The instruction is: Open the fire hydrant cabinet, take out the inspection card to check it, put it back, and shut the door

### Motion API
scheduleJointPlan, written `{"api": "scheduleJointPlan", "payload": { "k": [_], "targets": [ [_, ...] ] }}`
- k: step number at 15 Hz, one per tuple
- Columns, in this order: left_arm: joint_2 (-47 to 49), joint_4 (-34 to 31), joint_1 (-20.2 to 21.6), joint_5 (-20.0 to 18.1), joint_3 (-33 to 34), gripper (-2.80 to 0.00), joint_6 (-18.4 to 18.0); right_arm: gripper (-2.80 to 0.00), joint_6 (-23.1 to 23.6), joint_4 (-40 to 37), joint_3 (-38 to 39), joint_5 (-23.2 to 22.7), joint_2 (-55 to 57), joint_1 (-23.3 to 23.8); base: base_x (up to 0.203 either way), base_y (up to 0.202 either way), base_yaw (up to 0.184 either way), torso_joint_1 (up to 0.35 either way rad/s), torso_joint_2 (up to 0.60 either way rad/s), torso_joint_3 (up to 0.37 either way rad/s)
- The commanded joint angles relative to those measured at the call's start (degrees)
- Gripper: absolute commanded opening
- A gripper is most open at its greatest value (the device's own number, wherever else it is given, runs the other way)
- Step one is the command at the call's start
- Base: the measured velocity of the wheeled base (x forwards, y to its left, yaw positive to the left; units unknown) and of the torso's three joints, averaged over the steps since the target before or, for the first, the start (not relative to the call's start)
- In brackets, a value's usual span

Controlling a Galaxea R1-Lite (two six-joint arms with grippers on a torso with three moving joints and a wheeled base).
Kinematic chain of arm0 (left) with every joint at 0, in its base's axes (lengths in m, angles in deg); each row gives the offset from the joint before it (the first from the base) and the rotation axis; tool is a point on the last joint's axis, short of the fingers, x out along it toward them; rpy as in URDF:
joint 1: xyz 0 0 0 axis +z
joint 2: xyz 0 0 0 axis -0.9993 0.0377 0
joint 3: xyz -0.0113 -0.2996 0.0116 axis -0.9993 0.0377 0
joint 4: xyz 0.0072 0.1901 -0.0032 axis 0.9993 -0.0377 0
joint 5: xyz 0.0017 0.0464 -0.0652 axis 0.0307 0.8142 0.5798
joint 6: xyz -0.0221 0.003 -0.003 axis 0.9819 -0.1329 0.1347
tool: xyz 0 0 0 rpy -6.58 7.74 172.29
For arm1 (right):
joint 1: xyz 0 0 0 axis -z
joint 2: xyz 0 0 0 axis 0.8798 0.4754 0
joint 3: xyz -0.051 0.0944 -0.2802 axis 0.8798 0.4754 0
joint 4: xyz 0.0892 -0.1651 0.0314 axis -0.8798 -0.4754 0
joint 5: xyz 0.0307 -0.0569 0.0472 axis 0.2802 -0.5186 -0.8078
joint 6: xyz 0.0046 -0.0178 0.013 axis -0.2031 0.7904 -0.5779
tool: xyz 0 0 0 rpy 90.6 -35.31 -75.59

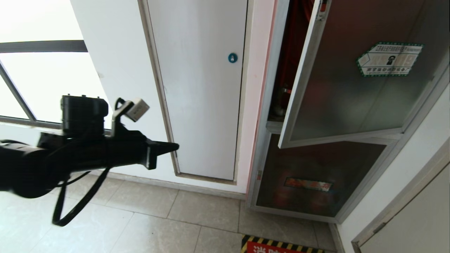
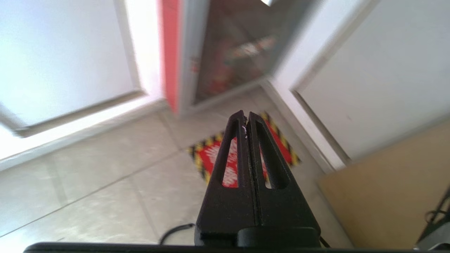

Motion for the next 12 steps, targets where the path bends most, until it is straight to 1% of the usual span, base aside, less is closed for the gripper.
{"api": "scheduleJointPlan", "payload": {
  "k": [1,4,8,9,12],
  "targets": [
    [-16.3,0.5,2.9,0.3,7.2,-2.80,-0.2,-2.80,0.0,0.0,0.0,0.0,0.0,0.0,0.000,0.000,0.000,0.000,0.00,0.000],
    [-31.2,0.9,6.6,1.6,15.7,-2.80,-0.2,-2.80,0.0,0.0,0.0,0.0,0.0,0.0,0.000,0.000,0.000,0.000,0.00,0.000],
    [-48.9,0.3,8.4,6.8,24.3,-2.80,-0.2,-2.80,0.0,0.0,0.0,0.0,0.0,0.0,0.000,0.000,0.000,0.000,0.00,0.000],
    [-52.9,-0.8,8.6,7.7,25.4,-2.80,-0.2,-2.80,0.0,0.0,0.0,0.0,0.0,0.0,0.000,0.000,0.000,0.000,0.00,0.000],
    [-65.8,-8.4,8.8,11.4,26.5,-2.80,-0.3,-2.80,0.0,0.0,0.0,0.0,0.0,0.0,0.000,0.000,0.000,0.000,0.00,0.000]
  ]
}}
